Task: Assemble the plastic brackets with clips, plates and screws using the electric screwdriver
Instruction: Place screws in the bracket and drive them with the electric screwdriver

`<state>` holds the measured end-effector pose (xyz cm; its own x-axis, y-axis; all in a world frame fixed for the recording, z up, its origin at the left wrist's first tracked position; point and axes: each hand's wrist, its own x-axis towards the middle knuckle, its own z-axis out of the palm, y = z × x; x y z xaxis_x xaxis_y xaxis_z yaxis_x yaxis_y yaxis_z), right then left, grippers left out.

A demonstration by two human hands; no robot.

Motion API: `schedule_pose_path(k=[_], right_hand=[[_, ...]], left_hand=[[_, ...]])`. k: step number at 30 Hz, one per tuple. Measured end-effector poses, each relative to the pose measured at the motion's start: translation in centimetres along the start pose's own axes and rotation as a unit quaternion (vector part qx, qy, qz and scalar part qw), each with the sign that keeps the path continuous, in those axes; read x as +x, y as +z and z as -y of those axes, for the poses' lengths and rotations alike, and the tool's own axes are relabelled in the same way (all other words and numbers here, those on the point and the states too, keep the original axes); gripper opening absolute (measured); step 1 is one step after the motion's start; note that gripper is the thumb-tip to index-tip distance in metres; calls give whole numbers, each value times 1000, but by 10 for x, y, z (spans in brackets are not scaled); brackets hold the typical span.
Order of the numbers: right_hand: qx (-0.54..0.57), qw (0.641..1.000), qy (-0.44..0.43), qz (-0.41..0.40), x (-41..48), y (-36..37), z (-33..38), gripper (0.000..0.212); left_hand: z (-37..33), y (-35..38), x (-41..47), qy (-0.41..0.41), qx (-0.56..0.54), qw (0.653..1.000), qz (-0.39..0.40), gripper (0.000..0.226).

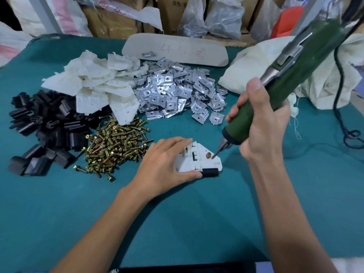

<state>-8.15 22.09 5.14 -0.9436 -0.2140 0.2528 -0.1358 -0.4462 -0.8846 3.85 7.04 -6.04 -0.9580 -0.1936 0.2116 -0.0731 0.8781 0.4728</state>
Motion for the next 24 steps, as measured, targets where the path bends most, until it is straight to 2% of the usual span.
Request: schedule_pose_path(k=[3,9,15,19,24], right_hand=[[-17,999,-29,-3,7,9,-3,45],[-75,996,-53,6,3,13,-14,36],[-94,993,-70,24,-4,22,-16,35],[-114,992,-53,29,5,21,-14,37],[-82,996,-29,8,12,13,-17,39]], left_hand=[[0,-1,0,0,-5,1000,-3,93],[0,0,1,1,-2,1000,5,93],[1,1,1,2,-5,1000,-4,91],[1,2,1,4,-10,1000,-1,91],[2,2,1,9,-7,1000,-3,92]])
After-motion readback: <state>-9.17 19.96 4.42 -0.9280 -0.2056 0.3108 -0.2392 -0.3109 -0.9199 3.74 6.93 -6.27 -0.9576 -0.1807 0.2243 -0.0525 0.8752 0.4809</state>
